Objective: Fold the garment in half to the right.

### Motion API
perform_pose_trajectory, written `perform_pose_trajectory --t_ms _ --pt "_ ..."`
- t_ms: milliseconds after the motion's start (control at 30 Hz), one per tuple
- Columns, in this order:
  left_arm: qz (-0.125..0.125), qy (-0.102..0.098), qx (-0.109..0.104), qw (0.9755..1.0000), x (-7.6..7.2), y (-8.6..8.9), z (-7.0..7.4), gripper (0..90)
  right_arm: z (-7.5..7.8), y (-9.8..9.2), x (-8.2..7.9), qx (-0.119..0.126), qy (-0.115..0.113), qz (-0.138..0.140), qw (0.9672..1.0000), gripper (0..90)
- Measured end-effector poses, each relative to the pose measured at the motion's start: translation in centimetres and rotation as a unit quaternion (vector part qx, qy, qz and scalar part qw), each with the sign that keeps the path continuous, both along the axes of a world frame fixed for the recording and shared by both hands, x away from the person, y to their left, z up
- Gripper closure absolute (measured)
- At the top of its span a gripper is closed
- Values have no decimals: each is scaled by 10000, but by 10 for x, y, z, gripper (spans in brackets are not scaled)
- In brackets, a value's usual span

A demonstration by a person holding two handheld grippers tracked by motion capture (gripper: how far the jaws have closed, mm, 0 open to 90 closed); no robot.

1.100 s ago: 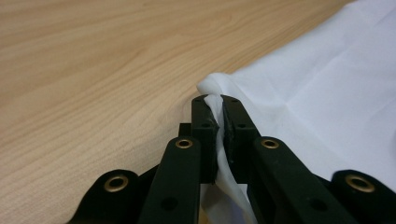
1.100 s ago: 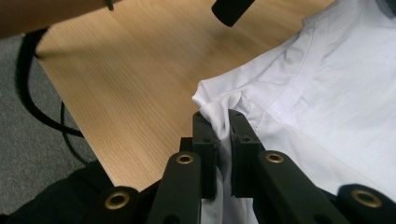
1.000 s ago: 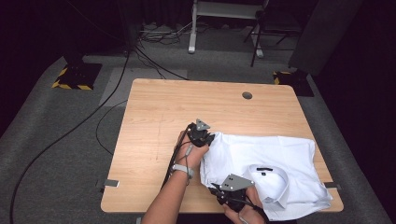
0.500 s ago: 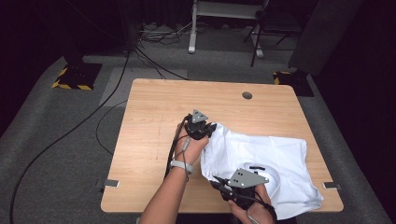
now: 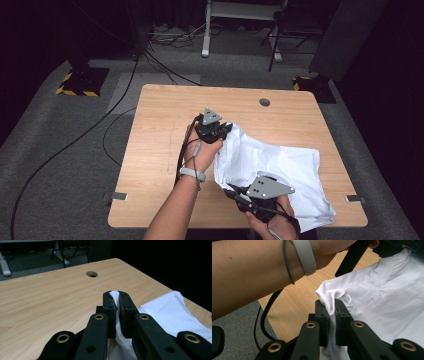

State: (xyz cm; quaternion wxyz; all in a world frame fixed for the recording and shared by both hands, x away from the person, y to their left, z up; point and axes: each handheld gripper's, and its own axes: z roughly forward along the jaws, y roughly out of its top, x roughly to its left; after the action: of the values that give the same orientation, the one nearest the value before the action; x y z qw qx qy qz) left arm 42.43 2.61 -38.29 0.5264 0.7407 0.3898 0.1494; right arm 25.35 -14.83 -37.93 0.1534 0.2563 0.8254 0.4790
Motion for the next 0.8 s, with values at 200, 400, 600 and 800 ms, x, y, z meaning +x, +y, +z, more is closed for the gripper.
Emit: perform_pose_trajectory --t_ms 200,400,600,800 --pt "-7 -68 28 10000 0 0 11 854 6 2 1 40 -55 21 10000 830" --pt "69 -85 -57 9999 -3 13 19 854 17 8 1 150 -74 135 9998 830" --pt "146 -145 -54 9998 -7 23 29 854 23 18 0 227 -142 209 9994 830" --pt "129 -250 -37 9996 -7 21 44 854 34 23 -1 241 -241 249 9991 830"
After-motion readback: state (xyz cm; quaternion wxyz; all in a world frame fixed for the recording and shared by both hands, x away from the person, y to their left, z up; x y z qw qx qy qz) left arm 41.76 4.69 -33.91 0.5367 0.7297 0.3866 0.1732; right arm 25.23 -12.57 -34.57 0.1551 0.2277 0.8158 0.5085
